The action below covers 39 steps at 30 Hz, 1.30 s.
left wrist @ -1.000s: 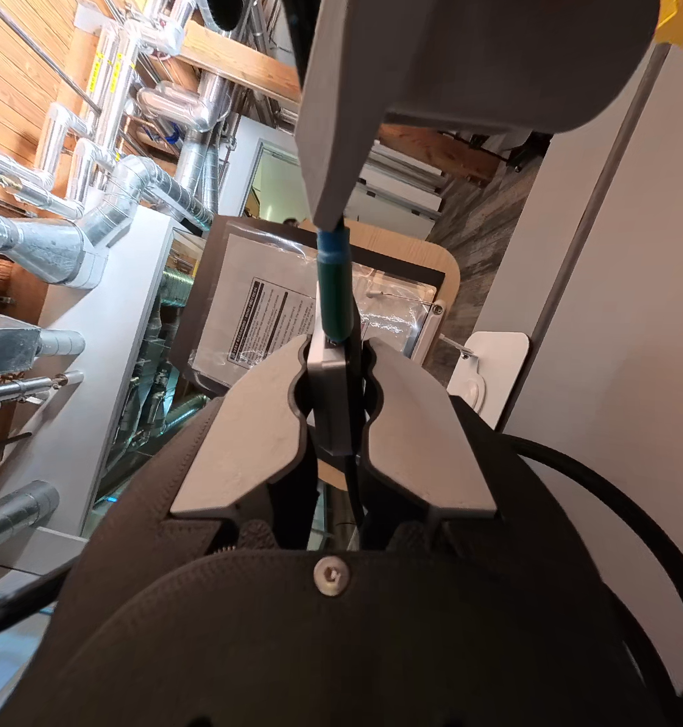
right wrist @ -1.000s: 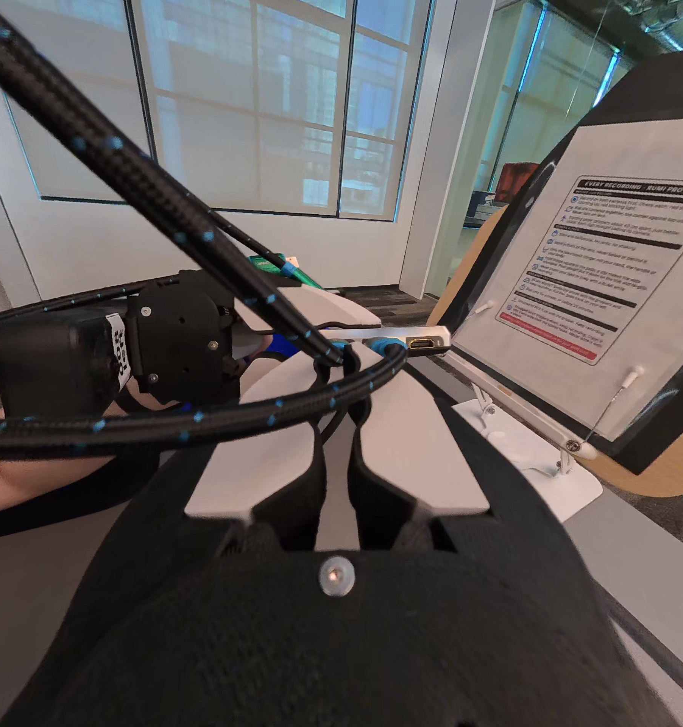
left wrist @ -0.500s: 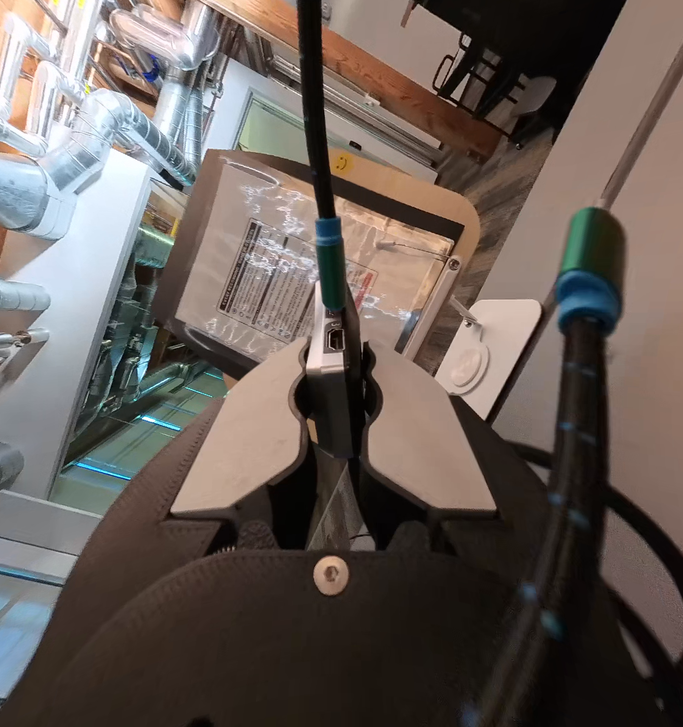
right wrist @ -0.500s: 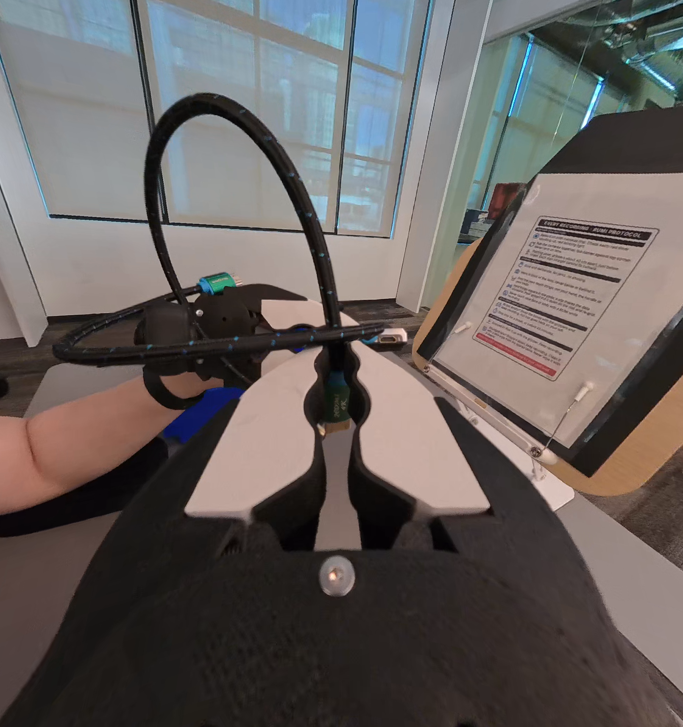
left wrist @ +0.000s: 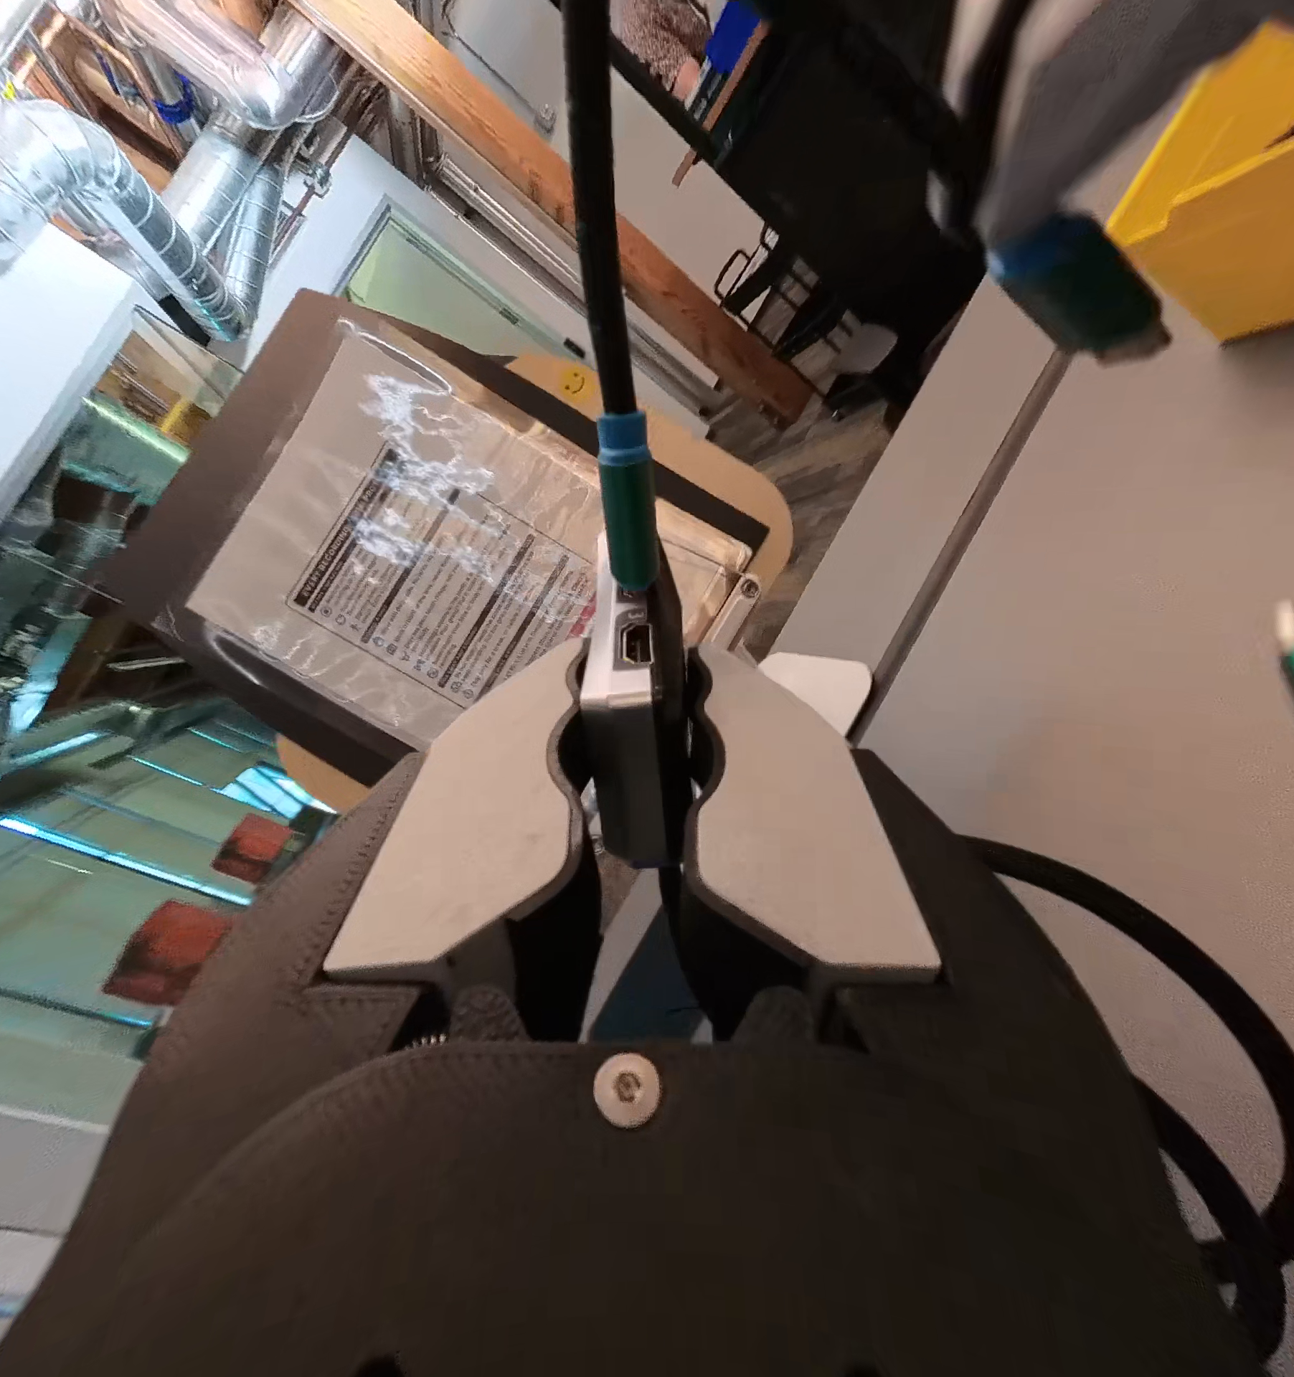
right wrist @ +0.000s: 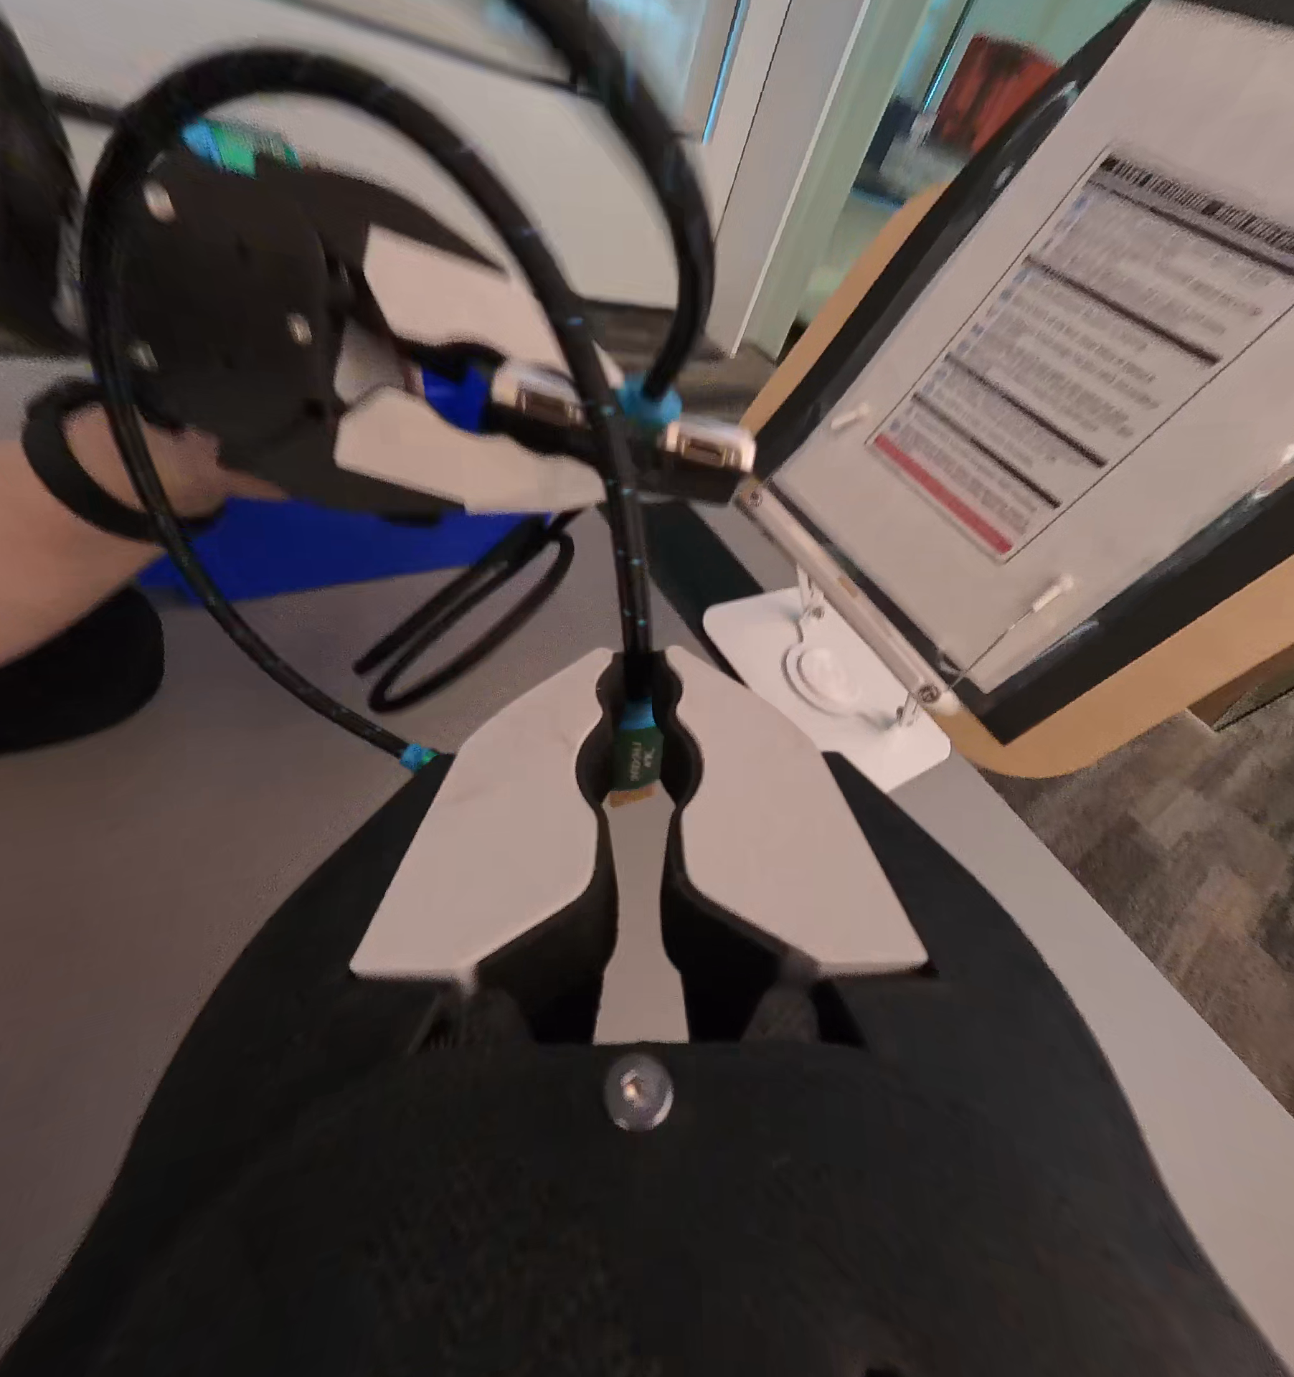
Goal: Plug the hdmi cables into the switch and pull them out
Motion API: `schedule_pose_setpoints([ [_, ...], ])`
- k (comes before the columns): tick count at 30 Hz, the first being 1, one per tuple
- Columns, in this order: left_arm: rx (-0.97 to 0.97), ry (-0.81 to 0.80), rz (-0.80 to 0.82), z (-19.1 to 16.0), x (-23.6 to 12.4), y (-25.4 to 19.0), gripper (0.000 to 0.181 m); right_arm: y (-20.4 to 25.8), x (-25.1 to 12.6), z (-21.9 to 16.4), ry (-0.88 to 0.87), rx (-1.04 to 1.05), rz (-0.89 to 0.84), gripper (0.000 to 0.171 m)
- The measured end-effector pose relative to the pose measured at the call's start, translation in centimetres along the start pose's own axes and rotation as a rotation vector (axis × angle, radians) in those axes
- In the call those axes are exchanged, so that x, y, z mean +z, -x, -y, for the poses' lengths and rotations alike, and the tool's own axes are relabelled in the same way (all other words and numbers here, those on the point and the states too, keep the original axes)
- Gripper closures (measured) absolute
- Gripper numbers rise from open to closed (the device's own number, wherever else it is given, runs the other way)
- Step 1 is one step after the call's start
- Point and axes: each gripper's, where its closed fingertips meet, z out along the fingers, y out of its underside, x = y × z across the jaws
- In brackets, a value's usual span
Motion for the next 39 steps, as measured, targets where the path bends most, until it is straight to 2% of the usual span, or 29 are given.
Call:
schedule_pose_setpoints([
  [3, -0.078, -0.018, 0.0, 0.1, -0.6, 1.1, 0.16, -0.4, 0.7, -2.2, 0.134, -0.084, -0.017, 0.164],
  [7, -0.039, 0.025, 0.056, -1.0, -1.0, 2.5, 0.16, -2.3, 0.5, -4.6, 0.259, -0.184, -0.082, 0.164],
  [12, 0.007, 0.103, 0.089, -2.5, -0.9, 3.2, 0.16, -6.4, -3.1, -5.3, 0.298, -0.139, -0.197, 0.164],
  [15, 0.007, 0.115, 0.077, -2.7, -0.8, 3.1, 0.16, -9.4, -7.8, -3.6, 0.203, -0.057, -0.319, 0.164],
  [18, 0.004, 0.115, 0.059, -2.4, -0.8, 2.7, 0.16, -12.0, -14.7, -2.4, 0.137, -0.006, -0.497, 0.164],
  [22, 0.014, 0.119, 0.03, -2.2, -0.4, 1.8, 0.16, -13.1, -23.3, -3.6, 0.175, 0.063, -0.69, 0.164],
  [26, 0.039, 0.143, -0.007, -2.3, 0.2, 0.5, 0.16, -13.8, -29.2, -5.7, 0.24, 0.134, -0.861, 0.163],
  [30, 0.044, 0.144, -0.038, -1.8, 0.4, -0.4, 0.16, -13.2, -30.7, -12.3, 0.503, 0.282, -0.802, 0.163],
  [34, 0.042, 0.12, -0.065, -0.8, 0.3, -1.3, 0.16, -12.7, -29.6, -19.9, 0.754, 0.428, -0.62, 0.164],
  [37, 0.047, 0.108, -0.077, -0.2, 0.2, -1.7, 0.16, -10.9, -27.5, -24.6, 0.844, 0.6, -0.397, 0.164],
  [39, 0.047, 0.107, -0.081, -0.1, 0.2, -1.7, 0.16, -8.3, -27.2, -28.0, 0.987, 0.711, -0.247, 0.163],
])
